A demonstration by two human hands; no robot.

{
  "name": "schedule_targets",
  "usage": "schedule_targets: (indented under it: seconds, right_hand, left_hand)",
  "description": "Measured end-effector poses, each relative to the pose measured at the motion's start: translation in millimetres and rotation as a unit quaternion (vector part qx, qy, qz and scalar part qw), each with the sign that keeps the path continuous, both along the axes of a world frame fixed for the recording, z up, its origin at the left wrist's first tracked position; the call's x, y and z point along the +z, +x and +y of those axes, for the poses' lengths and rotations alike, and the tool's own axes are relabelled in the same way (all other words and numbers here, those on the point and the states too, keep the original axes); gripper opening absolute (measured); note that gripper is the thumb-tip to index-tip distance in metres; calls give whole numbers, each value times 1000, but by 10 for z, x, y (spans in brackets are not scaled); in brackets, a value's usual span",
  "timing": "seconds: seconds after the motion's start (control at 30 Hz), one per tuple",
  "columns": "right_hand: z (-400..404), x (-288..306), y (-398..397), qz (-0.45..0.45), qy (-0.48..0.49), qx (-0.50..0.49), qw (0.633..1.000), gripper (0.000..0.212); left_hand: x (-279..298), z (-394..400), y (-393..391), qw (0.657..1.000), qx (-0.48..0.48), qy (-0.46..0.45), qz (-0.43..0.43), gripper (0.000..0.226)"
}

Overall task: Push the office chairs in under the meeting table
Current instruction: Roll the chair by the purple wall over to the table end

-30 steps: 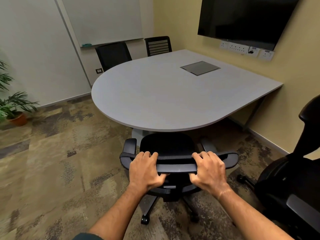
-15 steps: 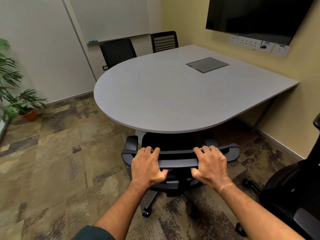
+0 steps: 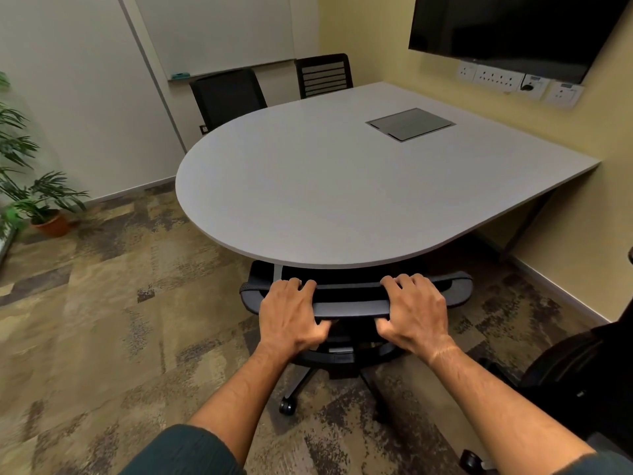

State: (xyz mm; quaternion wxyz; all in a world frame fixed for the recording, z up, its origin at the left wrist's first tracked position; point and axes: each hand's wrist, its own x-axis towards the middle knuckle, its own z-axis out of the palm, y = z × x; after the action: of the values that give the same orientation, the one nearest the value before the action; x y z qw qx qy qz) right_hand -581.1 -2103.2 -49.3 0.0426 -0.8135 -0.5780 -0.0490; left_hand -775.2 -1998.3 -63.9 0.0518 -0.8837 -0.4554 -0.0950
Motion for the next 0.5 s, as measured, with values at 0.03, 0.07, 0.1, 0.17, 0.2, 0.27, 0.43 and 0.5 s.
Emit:
schedule_targets:
  seconds: [0.03,0.07,0.1,0.17,0.2,0.27,0.43,0.5]
  right_hand:
    - [35,4,47,-2,-1,1,1000,56]
    - [71,8,99,-3,-2,2,1000,56]
    - [105,13,156,-4,-5,3,1000,56]
    - [169,17,277,-10,-11,3,1000,57]
    - [198,19,333,-11,-13,4,1000,58]
    - [237,19,441,-10,-15,5,1000,59]
    - [308,24,670,-11,-1,12,1000,58]
    - [334,26,753,-17,2,16,1000,57]
  left_hand:
    - [-4,27,44,1000,1,1,-2,70]
    - [-11,52,92,1000,2,3,-4,69]
    - [-17,75,146,1000,2,5,-7,68]
    - [-23,113,262,1000,3,10,-10,66]
    - [-23,127,316,1000,4,12,-10,64]
    - [-22,140,418,1000,7,14,-6,63]
    - [-8,141,620,1000,17,25,-9,62]
    - [1,142,691,999,20,26,-13,66]
